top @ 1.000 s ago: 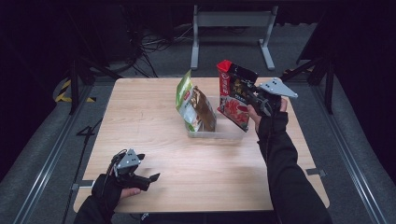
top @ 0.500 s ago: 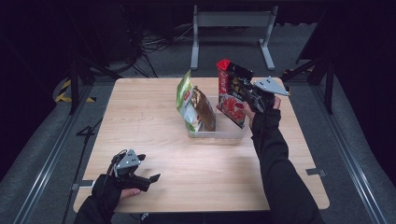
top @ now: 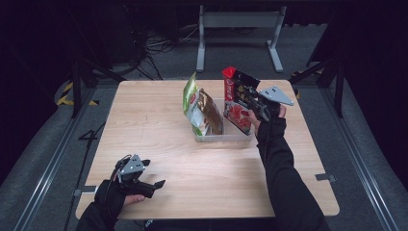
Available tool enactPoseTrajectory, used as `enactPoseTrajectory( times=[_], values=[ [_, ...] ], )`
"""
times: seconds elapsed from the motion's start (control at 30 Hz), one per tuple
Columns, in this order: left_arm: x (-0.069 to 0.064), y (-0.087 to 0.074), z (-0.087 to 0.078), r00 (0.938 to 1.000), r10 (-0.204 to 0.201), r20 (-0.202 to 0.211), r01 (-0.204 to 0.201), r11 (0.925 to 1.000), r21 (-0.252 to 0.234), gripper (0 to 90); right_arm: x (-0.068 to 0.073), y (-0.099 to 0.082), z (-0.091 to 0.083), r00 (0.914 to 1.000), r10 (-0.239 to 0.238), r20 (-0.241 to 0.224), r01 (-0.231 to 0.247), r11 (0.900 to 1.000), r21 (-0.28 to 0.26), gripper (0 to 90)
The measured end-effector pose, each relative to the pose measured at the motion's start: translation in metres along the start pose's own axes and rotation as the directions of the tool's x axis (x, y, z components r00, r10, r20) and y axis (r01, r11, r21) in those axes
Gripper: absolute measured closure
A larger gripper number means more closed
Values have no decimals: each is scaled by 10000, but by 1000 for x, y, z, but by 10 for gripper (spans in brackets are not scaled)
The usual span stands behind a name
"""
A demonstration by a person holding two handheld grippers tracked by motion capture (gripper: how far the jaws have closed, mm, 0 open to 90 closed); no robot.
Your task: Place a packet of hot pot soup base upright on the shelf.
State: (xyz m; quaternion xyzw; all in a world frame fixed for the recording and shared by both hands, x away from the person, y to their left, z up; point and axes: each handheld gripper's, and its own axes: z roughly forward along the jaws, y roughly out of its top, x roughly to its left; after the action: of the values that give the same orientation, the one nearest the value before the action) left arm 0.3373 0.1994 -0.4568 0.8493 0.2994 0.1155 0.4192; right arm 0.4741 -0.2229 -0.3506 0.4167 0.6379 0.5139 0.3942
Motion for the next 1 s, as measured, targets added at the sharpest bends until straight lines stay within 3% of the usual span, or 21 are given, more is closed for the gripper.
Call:
enactPoseTrajectory(
  times=[0.6,1.0],
  values=[
    [1,0,0,10000,-40,31,40,10000,18,70,-6,-26,-4,9996,253,-127,-251,9995,179,772],
    [2,0,1,10000,-21,42,21,10000,29,70,-25,-36,-10,9952,965,-181,-957,9946,398,758]
  ],
)
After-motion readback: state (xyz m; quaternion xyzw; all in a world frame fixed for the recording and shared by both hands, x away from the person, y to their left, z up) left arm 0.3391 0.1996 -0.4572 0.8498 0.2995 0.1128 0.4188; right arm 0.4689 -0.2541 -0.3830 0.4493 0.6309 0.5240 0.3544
